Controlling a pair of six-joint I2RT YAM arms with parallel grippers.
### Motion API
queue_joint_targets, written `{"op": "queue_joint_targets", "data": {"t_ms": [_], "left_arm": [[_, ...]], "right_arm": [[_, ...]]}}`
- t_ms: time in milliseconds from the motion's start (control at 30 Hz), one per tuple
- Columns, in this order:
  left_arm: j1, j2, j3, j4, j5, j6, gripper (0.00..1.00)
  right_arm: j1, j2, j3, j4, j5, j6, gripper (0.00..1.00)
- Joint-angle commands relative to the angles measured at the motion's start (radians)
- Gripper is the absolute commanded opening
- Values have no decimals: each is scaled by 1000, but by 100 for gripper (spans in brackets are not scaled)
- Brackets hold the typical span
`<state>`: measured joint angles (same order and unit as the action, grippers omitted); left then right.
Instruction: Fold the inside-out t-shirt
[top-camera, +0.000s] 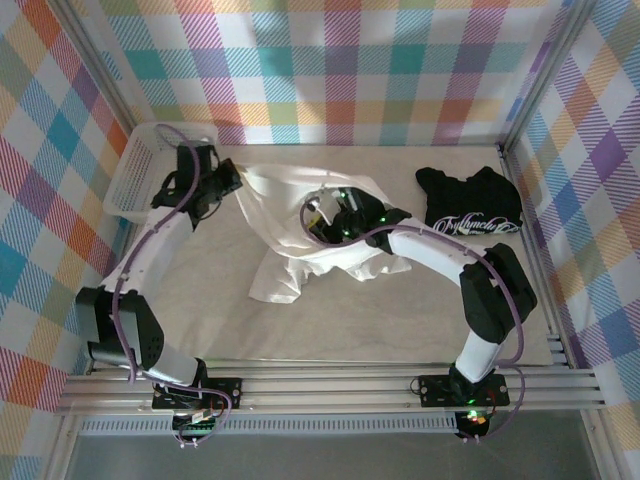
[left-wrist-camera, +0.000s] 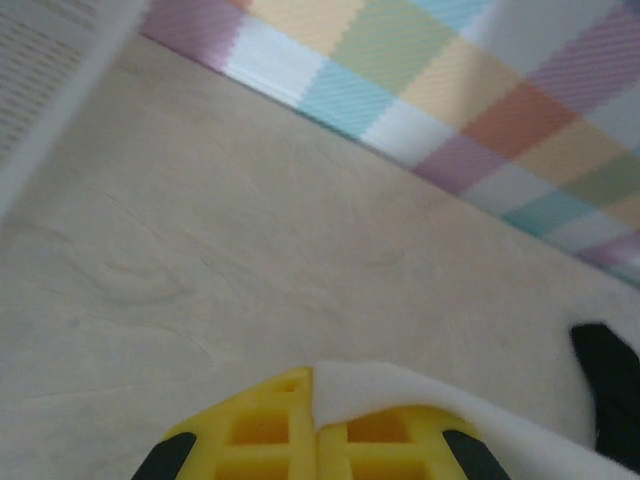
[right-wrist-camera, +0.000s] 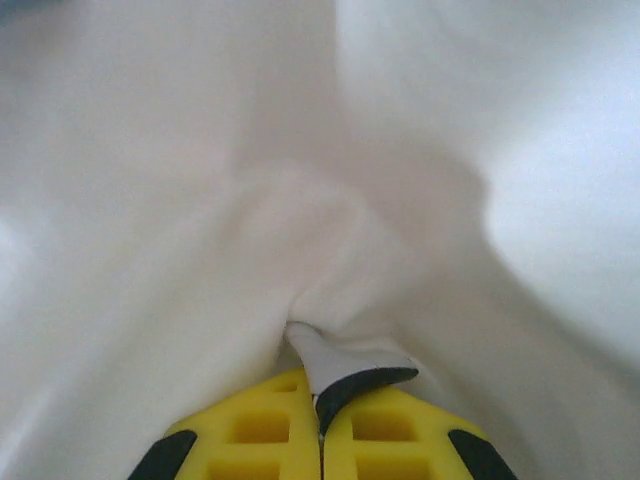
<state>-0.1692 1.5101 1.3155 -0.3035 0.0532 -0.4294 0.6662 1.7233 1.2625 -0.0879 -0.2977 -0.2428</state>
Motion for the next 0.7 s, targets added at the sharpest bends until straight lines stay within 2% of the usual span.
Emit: {"op": "queue_joint_targets", "data": {"t_ms": [0,267,367,433,500,600,667], "left_arm": [[-46,57,71,-19,49,50,0],[-49,107,126,-53,64,91,0],[-42,114,133,-73,23,99,0],[-3,109,128,-91,-19,75,0],[74,92,87,-65,-8,18,0],[174,84,32,-30,1,-37,0],[191,96,27,-47,-32,-36,0]], "right_arm": [[6,-14,81,142,-204,54,0],[5,-4,107,181,-231,79,0],[8,-1,124,119,-233,43,0],[11,-25,97,64,-196,-26,0],[12,-62,41,43,-171,-89,0],[12,-112,-32,5,-187,-161,0],[11,-126,-45,-26,-235,-183,0]]}}
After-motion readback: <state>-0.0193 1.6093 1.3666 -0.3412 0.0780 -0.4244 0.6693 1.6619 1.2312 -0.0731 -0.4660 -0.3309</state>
